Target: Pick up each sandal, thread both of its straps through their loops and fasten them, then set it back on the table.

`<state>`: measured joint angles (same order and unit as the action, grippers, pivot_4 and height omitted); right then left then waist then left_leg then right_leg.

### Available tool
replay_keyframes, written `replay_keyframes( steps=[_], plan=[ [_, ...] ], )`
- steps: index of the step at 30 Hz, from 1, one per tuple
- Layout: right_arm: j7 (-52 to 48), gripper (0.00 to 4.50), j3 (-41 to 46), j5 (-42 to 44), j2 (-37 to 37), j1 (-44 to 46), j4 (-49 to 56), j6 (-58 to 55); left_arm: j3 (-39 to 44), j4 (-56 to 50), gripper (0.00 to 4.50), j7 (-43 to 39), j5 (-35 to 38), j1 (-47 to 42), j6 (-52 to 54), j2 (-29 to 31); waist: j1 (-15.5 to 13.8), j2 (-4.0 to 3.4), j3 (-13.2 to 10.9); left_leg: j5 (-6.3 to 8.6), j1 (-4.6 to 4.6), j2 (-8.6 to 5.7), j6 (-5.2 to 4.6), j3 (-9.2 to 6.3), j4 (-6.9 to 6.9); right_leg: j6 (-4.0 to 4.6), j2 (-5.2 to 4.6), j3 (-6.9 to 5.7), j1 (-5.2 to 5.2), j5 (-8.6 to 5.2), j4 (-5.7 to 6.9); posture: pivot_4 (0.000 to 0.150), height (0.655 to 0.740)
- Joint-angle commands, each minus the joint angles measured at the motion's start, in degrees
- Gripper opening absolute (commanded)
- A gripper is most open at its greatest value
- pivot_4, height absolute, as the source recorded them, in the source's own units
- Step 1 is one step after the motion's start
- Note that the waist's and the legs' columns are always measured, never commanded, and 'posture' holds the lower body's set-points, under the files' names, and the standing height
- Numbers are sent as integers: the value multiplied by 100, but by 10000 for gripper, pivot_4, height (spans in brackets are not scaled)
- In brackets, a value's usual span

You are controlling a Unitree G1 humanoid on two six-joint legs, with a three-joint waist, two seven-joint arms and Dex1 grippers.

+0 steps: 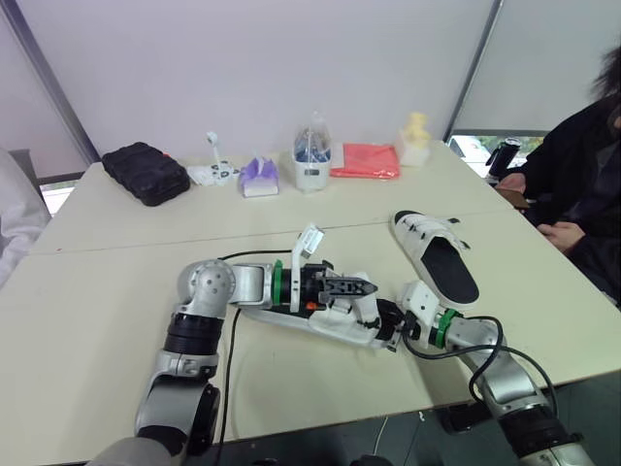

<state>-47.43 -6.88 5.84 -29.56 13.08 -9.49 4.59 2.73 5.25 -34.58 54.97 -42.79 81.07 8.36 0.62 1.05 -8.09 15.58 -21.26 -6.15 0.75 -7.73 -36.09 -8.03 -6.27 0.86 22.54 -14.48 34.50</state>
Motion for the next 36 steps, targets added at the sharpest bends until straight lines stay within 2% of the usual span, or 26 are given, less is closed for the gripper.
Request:
replay_keyframes(
  steps=[1, 4, 8, 13, 17, 19, 21, 24, 27, 30, 33, 36],
  plan=[
    [11, 0, -347, -361, 8, -391, -552, -301, -597, -771, 386, -60, -445, 340, -619, 107, -11, 0, 1, 0, 3, 0, 1, 0, 0, 1, -1, 0, -4, 0, -1, 1500, 7400],
    [19, 0, -350, -356, 14, -379, -554, -310, -1600, -1118, 386, -354, -1575, 562, -2036, 499, -55, 2, 2, 2, 9, -2, 4, 0, -1, 8, -4, 1, -15, 5, -5, 1500, 7400],
    [0, 0, -353, -354, 5, -351, -579, -300, -1891, -828, 386, -579, -2486, 434, -3730, 422, -134, 1, 4, 20, 10, -1, -9, 0, -6, 39, -1, 1, -25, 5, -22, 1500, 7400],
    [-17, 0, -351, -357, -12, -316, -608, -297, -2225, -668, 386, -1214, -3063, 550, -4890, 507, -135, -3, 6, 12, 9, 4, -21, 1, -3, 27, 4, 1, -19, 12, -19, 1500, 7400],
    [-13, 0, -340, -350, -23, -341, -589, -310, -2004, -772, 386, -1318, -2811, 692, -4801, 312, -136, -2, 5, 13, 8, 3, -23, 0, -6, 26, 3, 2, -21, 12, -20, 1500, 7400],
    [-5, 0, -339, -348, -19, -360, -576, -317, -1966, -737, 386, -1356, -2959, 717, -5181, 264, -137, -2, 6, 12, 8, 3, -23, -2, -6, 25, 4, 2, -21, 13, -19, 1500, 7400],
    [3, 0, -336, -344, -15, -382, -560, -325, -2329, -859, 386, -1822, -3328, 862, -5784, 527, -134, -3, 6, 12, 8, 3, -24, -2, -6, 24, 4, 1, -21, 13, -19, 1500, 7400],
    [11, 0, -330, -336, -9, -398, -550, -330, -2774, -1182, 386, -2489, -3457, 1124, -5904, 964, -126, -10, 10, 12, 8, 5, -23, -1, 0, 24, 6, 1, -17, 13, -18, 1500, 7400],
    [17, 0, -315, -330, -10, -415, -533, -335, -2587, -575, 386, -1875, -4052, 913, -6751, 701, -150, -1, 12, 14, 11, 6, -25, -4, -5, 26, 6, 1, -23, 12, -19, 1500, 7400],
    [12, 0, -318, -327, -18, -421, -529, -339, -2637, -212, 386, -1942, -4403, 775, -7304, 656, -147, -1, 13, 14, 12, 3, -26, -4, -13, 44, 6, 1, -31, 6, -21, 1500, 7400],
    [21, 0, -316, -322, -17, -404, -533, -348, -2548, 226, 386, -1513, -4828, 639, -7891, 455, -145, -1, 13, 13, 12, 5, -27, -5, -5, 26, 7, 0, -24, 15, -19, 1500, 7400],
    [22, 0, -311, -320, -13, -394, -530, -354, -2553, 381, 386, -1611, -4880, 676, -8058, 420, -144, -1, 13, 13, 11, 4, -27, -6, -6, 25, 8, -1, -24, 16, -19, 1500, 7400]
  ],
)
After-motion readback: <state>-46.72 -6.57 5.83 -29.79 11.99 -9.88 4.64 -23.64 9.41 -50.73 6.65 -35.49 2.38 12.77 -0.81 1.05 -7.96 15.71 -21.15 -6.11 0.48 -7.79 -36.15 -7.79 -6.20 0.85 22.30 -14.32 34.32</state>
